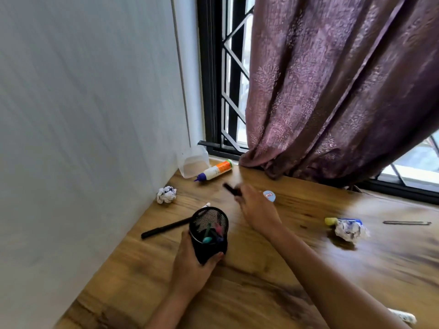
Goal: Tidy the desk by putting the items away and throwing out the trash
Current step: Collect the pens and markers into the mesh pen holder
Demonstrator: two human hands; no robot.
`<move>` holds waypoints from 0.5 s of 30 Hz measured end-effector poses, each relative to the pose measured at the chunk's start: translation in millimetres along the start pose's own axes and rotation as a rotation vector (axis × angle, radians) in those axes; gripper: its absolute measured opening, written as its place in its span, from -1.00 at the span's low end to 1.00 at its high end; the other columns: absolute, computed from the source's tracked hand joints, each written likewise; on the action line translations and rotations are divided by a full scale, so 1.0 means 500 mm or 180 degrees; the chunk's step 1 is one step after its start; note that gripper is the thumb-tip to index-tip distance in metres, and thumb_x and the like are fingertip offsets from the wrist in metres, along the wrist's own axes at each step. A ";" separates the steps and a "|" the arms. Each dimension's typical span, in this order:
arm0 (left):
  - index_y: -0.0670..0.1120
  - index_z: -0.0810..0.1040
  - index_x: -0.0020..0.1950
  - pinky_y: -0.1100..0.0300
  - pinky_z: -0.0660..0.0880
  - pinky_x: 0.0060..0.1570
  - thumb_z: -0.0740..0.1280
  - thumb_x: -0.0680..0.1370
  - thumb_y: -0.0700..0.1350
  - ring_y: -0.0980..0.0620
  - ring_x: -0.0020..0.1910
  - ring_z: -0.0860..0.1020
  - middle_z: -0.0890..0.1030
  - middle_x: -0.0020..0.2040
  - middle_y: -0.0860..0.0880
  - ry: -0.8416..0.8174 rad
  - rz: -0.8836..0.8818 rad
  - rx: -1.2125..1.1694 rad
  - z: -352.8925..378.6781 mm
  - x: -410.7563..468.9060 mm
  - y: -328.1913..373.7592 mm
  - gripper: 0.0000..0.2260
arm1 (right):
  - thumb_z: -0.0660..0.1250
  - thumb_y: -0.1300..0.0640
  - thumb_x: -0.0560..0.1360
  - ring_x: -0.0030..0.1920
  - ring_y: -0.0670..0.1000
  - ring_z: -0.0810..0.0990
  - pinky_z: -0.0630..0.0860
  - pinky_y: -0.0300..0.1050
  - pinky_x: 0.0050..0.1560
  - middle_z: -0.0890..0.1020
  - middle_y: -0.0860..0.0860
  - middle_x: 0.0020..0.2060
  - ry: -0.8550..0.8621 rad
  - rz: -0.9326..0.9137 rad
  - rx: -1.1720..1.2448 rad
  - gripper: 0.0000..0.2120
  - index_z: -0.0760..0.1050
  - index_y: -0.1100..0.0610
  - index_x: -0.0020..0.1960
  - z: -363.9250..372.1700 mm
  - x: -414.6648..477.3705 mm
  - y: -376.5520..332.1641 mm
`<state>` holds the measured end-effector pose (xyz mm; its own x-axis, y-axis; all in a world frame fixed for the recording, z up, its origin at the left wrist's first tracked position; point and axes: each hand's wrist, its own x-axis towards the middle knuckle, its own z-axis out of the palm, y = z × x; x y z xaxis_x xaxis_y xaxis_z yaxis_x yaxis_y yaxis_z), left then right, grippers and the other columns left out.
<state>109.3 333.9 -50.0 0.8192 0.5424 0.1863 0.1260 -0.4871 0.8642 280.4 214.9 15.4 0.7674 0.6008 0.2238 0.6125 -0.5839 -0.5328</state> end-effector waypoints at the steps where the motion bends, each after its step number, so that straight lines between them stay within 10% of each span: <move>1: 0.24 0.24 0.24 0.43 0.40 0.04 0.57 0.26 0.10 0.22 0.12 0.49 0.47 0.13 0.27 -0.0075 0.0026 0.0056 -0.008 0.000 -0.005 -0.31 | 0.19 0.12 0.60 0.00 0.03 0.53 0.44 -0.08 -0.04 0.56 0.04 0.02 0.0255 0.0077 0.0669 -0.84 0.39 0.07 0.18 -0.023 0.004 -0.028; 6: 0.35 0.20 0.22 0.62 0.33 0.03 0.56 0.28 0.09 0.46 0.14 0.42 0.40 0.17 0.38 -0.0327 0.0024 0.0130 -0.062 -0.008 -0.028 -0.31 | 0.18 0.17 0.61 -0.09 -0.27 0.54 0.38 -0.32 -0.13 0.63 -0.19 -0.07 -0.0133 -0.0297 0.2424 -0.81 0.38 -0.13 0.06 -0.072 -0.014 -0.143; 15: 0.34 0.22 0.23 0.55 0.38 0.06 0.56 0.28 0.09 0.43 0.19 0.41 0.44 0.19 0.33 -0.0242 -0.0106 -0.0015 -0.111 -0.025 -0.047 -0.32 | 0.16 0.18 0.62 0.04 -0.22 0.59 0.44 -0.42 -0.02 0.64 -0.14 -0.04 -0.0635 -0.0535 0.1830 -0.78 0.31 -0.13 0.14 -0.011 -0.059 -0.186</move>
<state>64.9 376.6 -46.9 0.8548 0.5045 0.1214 0.1515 -0.4664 0.8715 201.9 248.2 62.9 0.5854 0.7815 0.2156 0.4794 -0.1192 -0.8694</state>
